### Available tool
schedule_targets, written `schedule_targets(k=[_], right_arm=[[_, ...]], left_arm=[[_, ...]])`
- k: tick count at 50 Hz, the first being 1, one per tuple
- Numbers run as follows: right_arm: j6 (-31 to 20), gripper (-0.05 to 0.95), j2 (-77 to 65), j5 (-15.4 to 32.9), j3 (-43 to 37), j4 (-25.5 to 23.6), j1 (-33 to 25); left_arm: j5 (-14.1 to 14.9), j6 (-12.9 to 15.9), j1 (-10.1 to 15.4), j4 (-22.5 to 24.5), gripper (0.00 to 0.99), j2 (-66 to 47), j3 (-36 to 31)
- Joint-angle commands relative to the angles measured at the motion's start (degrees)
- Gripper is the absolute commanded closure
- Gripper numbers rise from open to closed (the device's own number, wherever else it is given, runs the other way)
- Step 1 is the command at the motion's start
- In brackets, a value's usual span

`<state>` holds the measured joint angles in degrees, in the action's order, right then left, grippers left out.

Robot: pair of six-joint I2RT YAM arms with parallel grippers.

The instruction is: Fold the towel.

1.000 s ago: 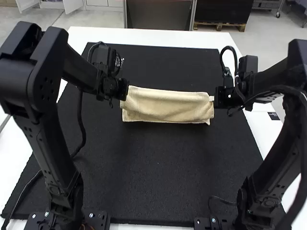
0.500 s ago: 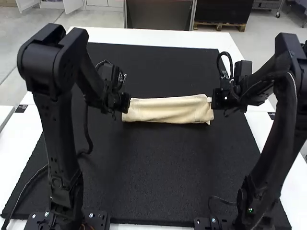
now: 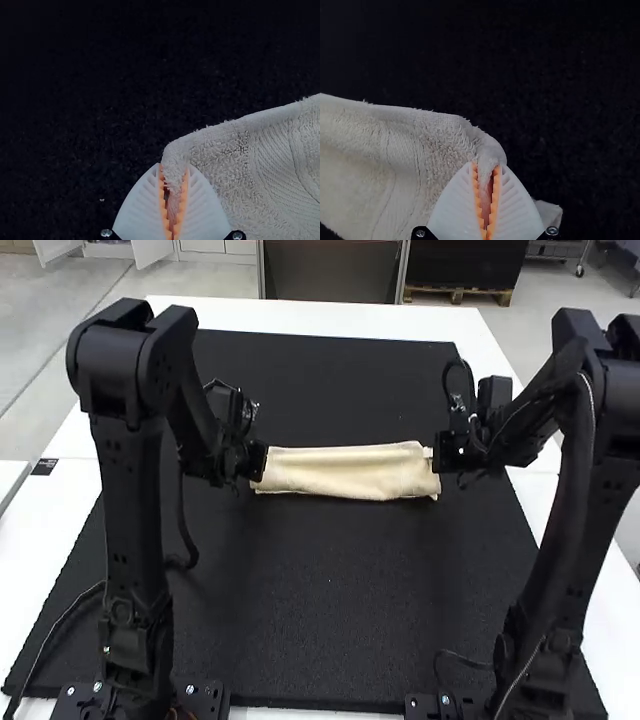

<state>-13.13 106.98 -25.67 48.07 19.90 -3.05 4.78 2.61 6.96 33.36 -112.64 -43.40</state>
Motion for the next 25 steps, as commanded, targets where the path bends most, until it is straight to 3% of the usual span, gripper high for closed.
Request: schedule_targets(k=[1, 14, 23, 25], right_arm=[[-0.67, 0.92, 0.86, 4.40, 0.88, 1.46, -1.17], [-0.59, 0.92, 2.88, 5.54, 0.27, 7.26, -1.43], [-0.85, 0.92, 4.73, 6.25, 0.53, 7.26, -1.61], [-0.76, 0.92, 4.99, 6.16, 0.44, 7.26, -1.61]], left_arm=[[-5.13, 0.90, -2.83, 0.65, 0.970, -1.27, -0.99], [-5.13, 1.17, -2.39, 5.40, 0.970, -3.82, -1.16], [-5.13, 1.08, -2.30, 6.19, 0.970, -5.31, -1.69], [-5.13, 1.17, -2.22, 6.27, 0.905, -5.49, -1.69]])
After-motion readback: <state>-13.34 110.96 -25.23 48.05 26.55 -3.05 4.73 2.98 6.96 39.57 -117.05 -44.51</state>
